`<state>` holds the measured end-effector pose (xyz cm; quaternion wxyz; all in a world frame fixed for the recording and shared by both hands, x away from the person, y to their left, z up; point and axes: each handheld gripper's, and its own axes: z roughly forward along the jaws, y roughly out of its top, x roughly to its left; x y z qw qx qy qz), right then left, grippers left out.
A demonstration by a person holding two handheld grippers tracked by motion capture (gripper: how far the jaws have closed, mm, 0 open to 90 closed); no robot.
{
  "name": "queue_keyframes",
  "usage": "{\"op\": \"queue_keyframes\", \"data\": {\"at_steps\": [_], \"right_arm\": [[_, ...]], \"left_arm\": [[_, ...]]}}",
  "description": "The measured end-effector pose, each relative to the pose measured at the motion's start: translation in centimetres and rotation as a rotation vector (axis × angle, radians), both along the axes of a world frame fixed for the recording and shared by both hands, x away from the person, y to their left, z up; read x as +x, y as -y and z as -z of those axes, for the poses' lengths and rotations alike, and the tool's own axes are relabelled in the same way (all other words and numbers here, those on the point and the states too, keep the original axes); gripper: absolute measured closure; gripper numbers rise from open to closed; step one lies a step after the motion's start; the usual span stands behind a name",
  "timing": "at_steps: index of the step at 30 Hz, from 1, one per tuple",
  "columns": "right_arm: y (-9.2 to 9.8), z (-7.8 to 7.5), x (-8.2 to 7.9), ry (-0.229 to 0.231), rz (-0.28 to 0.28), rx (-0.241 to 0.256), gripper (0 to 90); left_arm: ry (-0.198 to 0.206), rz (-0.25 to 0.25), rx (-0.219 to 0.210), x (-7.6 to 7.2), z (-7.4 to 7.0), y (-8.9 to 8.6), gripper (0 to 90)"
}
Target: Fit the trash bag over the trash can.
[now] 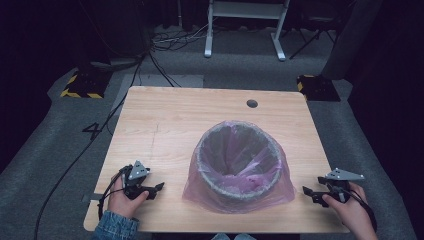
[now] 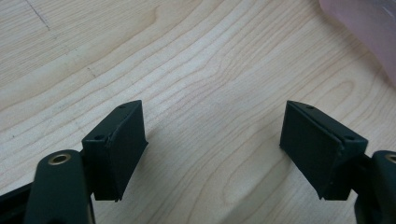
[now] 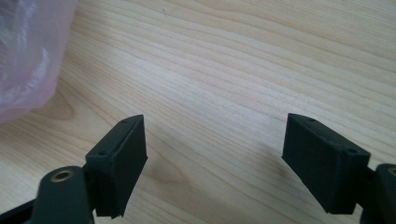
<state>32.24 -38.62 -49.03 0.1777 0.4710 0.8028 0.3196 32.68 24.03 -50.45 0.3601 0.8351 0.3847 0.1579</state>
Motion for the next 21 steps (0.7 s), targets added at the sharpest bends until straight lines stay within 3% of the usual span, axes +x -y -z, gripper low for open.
{"op": "queue_keyframes", "data": {"at_steps": [8, 11, 21], "right_arm": [[-0.5, 0.9, -0.4, 0.045, 0.02, 0.008, 19.3], [-0.6, 1.4, -0.5, 0.083, 0.039, 0.023, 17.1], [-0.6, 1.4, -0.2, 0.081, 0.041, 0.019, 14.8]], "left_arm": [[0.001, -0.002, -0.002, 0.0, 0.0, 0.1, 22.0], [0.001, -0.002, -0.002, 0.0, 0.0, 0.1, 21.8], [-0.003, 0.006, 0.001, 0.3, 0.0, 0.0, 20.7]]}}
